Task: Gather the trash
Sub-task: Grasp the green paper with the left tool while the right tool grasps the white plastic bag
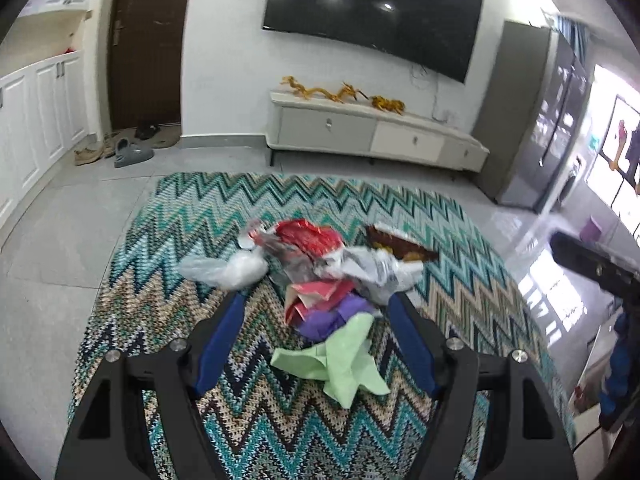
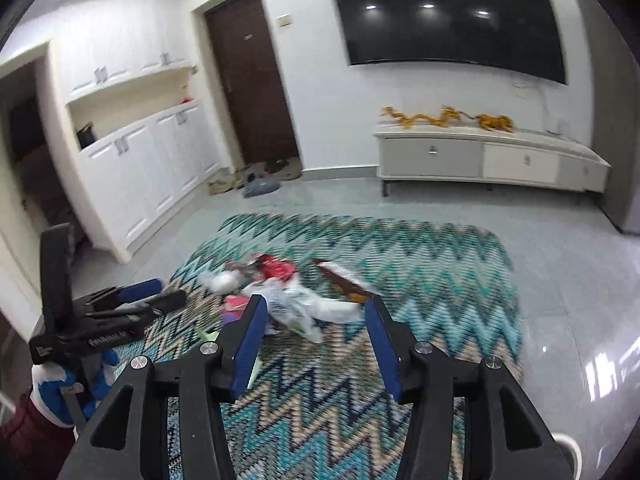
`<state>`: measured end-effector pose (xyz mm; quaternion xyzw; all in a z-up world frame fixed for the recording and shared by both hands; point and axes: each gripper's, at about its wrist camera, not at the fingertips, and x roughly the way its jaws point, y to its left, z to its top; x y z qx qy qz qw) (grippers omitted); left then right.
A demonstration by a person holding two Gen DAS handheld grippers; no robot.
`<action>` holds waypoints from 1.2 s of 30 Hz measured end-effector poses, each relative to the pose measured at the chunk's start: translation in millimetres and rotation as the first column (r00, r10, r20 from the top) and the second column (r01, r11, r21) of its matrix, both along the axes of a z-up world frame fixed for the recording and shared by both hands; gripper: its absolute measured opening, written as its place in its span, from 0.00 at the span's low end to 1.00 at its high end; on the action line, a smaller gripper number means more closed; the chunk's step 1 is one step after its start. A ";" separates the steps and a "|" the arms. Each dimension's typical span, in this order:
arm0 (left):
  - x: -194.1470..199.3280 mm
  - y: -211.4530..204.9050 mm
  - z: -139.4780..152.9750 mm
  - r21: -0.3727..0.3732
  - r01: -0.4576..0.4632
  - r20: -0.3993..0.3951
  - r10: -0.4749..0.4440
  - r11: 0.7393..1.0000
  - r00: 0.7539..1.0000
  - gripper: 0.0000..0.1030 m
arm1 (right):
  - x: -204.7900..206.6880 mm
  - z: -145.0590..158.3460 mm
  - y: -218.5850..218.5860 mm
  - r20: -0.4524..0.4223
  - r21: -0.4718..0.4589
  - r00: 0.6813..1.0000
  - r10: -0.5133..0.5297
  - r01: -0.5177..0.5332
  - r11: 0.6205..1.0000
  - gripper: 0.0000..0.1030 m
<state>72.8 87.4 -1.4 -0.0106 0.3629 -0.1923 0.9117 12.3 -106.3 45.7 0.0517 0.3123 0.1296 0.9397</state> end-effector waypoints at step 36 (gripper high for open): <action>19.3 7.6 -84.4 -0.119 0.085 -0.156 -0.103 0.989 0.982 0.52 | 142.2 -125.5 23.4 -0.167 -0.019 0.955 0.245 -0.252 0.968 0.45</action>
